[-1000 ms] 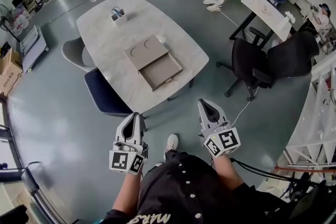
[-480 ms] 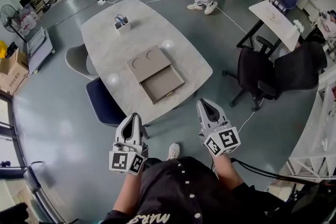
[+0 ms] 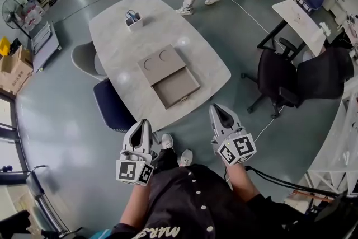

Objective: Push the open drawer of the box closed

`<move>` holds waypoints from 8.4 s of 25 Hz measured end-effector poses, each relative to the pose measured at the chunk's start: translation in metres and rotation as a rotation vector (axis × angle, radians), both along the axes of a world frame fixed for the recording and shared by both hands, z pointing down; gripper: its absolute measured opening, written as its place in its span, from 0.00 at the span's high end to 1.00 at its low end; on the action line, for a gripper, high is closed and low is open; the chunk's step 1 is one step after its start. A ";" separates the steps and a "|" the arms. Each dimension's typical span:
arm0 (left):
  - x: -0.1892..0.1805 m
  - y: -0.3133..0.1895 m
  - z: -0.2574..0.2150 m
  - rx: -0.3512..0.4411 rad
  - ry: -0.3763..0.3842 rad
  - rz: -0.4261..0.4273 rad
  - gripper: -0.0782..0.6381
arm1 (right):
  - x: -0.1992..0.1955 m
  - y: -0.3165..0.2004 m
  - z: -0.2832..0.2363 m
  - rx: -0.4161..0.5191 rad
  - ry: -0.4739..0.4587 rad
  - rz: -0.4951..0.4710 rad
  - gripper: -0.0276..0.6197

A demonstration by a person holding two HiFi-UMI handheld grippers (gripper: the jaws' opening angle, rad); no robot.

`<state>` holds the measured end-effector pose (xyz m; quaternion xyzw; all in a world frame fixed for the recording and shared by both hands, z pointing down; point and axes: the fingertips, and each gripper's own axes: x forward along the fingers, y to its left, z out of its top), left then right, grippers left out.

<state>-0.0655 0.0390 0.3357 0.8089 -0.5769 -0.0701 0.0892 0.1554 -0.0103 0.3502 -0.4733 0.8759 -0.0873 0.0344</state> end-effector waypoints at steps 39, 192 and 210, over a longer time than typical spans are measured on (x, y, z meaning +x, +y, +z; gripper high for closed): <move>-0.047 -0.127 0.058 -0.091 0.043 0.047 0.87 | -0.069 -0.140 0.085 -0.250 -0.068 -0.034 0.96; -0.037 -0.166 0.112 -0.199 0.108 0.165 0.87 | -0.138 -0.225 0.185 -0.571 -0.160 -0.062 0.96; -0.014 -0.160 0.000 0.061 0.029 0.201 0.87 | -0.105 -0.177 0.007 -0.107 -0.095 -0.045 0.96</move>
